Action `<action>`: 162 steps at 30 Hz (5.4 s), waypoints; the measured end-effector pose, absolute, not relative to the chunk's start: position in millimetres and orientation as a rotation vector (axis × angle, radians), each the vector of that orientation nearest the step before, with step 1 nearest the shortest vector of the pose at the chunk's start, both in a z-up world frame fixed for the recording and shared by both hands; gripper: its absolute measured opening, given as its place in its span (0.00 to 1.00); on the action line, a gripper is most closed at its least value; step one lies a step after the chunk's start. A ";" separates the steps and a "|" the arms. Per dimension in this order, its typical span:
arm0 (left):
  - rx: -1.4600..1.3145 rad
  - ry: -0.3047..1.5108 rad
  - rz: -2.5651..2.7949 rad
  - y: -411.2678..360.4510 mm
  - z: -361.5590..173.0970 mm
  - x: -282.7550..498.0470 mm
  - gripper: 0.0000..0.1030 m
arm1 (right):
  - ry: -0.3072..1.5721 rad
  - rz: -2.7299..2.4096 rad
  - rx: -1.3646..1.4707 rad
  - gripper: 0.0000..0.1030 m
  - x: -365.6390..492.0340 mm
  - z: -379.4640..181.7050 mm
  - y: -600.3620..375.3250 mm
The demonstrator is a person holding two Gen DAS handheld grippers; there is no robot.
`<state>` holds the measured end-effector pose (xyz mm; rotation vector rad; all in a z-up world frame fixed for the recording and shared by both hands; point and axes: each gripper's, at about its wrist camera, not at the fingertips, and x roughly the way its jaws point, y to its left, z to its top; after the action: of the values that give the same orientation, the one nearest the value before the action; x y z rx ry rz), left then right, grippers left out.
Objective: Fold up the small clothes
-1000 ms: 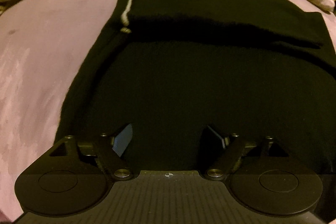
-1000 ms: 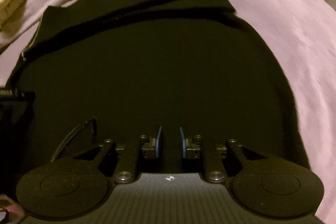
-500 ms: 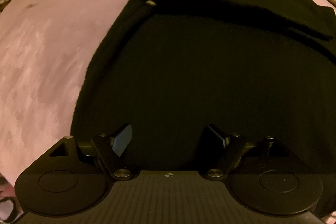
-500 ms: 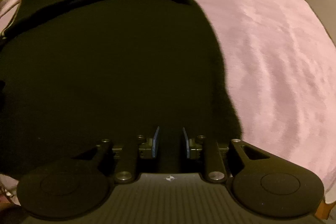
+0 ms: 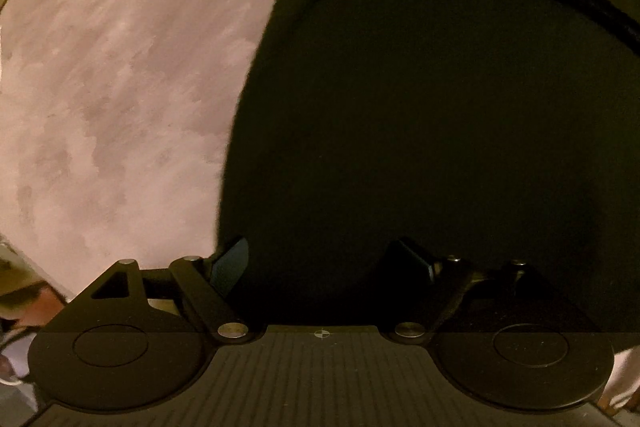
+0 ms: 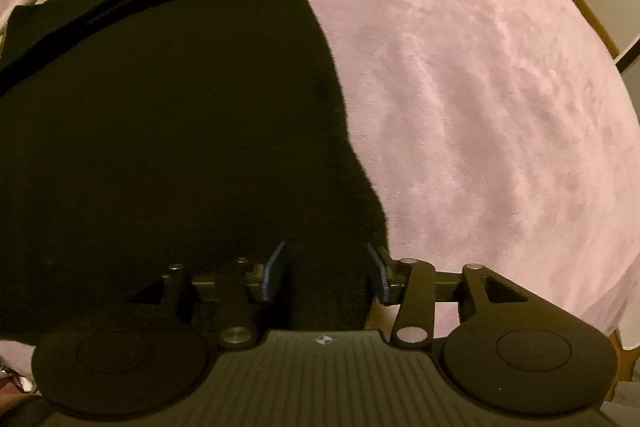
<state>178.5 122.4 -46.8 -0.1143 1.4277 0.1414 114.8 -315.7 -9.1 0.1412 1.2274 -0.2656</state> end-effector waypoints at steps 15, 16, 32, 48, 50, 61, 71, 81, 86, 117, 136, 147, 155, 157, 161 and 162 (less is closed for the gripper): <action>-0.275 1.480 0.096 167.3 -70.2 172.0 0.80 | 1.312 -0.169 0.236 0.11 121.4 -31.8 -331.5; -0.274 1.486 0.089 169.8 -70.3 172.2 0.74 | 1.313 -0.162 0.235 0.10 121.8 -31.6 -331.0; -0.649 1.349 -0.138 247.3 4.8 220.3 0.10 | 1.072 -0.040 0.589 0.09 166.4 27.3 -355.8; -0.594 1.108 0.066 213.1 -14.6 304.1 0.17 | 0.895 -0.220 0.505 0.12 260.6 -2.2 -366.1; -0.533 1.103 0.050 205.9 -14.3 305.5 0.26 | 0.887 -0.199 0.474 0.18 260.6 0.5 -363.7; -0.094 0.953 -0.082 185.6 12.0 277.5 0.70 | 0.859 -0.142 0.151 0.52 246.4 17.8 -356.8; 0.251 0.984 -0.406 143.6 -7.5 308.0 0.72 | 0.960 -0.047 -0.012 0.55 265.9 -6.2 -337.6; -0.017 1.036 -0.365 155.7 -25.6 335.9 0.10 | 0.967 -0.038 -0.046 0.16 290.2 -18.5 -337.9; -0.201 0.972 -0.331 177.4 -10.0 332.9 0.07 | 0.903 -0.021 0.015 0.10 286.3 2.1 -336.0; -0.179 1.086 -0.372 165.3 -27.9 363.9 0.83 | 0.973 0.087 0.008 0.52 309.3 -18.1 -344.3; -0.190 0.863 -0.314 163.8 33.2 323.8 0.11 | 0.778 0.174 -0.037 0.11 279.7 57.3 -311.7; -0.150 0.620 -0.207 169.7 87.4 347.8 0.08 | 0.616 0.058 -0.013 0.11 322.3 82.3 -325.8; -0.322 0.814 -0.211 200.9 32.8 384.4 0.29 | 0.718 0.075 -0.081 0.11 351.2 43.9 -323.3; -0.270 0.871 -0.301 188.1 16.9 385.8 0.61 | 0.752 0.085 -0.089 0.12 350.9 32.9 -321.3; -0.197 0.943 -0.282 176.2 -9.7 393.8 0.73 | 0.785 0.075 -0.075 0.12 353.0 19.9 -321.3; -0.219 0.963 -0.262 177.9 -16.5 398.9 0.73 | 0.793 0.073 -0.077 0.13 355.0 17.2 -321.3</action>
<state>398.9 177.9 -16.5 -0.2190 0.9632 -0.2616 355.0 -321.3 17.2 -0.0773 0.7935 0.0731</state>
